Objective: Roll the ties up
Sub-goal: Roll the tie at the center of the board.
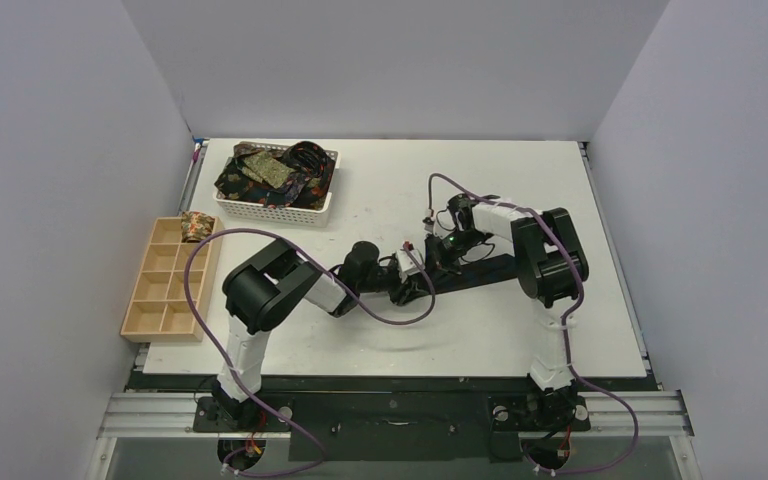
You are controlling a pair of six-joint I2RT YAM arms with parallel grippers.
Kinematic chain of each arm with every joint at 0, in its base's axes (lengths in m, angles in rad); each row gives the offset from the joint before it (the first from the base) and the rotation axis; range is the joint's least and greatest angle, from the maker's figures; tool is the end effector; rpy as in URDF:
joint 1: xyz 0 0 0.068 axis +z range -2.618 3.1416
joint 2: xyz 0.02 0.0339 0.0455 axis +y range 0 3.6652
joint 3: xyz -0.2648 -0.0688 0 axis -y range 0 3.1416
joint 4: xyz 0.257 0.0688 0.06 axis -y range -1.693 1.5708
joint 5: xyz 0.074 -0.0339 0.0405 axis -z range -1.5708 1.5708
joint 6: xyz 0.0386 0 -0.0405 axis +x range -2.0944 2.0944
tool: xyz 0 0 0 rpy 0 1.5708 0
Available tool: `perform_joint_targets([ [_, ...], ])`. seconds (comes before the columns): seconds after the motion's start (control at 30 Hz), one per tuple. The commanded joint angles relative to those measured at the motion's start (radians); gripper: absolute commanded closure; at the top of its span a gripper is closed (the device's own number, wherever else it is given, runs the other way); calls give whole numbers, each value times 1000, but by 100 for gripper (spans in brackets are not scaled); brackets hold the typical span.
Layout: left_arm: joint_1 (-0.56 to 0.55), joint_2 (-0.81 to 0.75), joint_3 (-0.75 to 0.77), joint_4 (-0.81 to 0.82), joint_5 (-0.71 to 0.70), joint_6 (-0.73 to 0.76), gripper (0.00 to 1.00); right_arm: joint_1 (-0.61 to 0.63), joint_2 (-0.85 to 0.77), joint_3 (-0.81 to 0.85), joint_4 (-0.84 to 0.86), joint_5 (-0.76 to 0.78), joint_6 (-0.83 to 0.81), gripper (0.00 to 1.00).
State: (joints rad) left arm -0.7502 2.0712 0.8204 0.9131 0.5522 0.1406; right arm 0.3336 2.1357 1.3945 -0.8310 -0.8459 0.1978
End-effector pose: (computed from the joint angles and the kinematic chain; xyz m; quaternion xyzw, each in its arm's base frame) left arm 0.2683 -0.2778 0.0853 0.4804 0.6405 -0.3791 0.4639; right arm 0.3606 0.1556 0.1083 0.0616 -0.9098 -0.3959 0.1084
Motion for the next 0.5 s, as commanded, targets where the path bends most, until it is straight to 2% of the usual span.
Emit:
perform_joint_targets([
  [0.0, 19, -24, -2, -228, -21, 73, 76, -29, 2, -50, 113, 143, -28, 97],
  [0.07, 20, -33, 16, -312, -29, 97, 82, -67, -38, -35, 84, 117, -54, 85],
  [0.2, 18, -43, 34, -415, -41, 116, 82, -106, -129, 13, 1, 29, -125, 55],
  [0.27, 12, -45, 36, -439, -52, 120, 82, -97, -165, 28, -37, -11, -152, 51],
  [0.47, -7, -40, 47, -486, -67, 132, 77, -3, -196, 4, -36, -27, -152, 50],
])
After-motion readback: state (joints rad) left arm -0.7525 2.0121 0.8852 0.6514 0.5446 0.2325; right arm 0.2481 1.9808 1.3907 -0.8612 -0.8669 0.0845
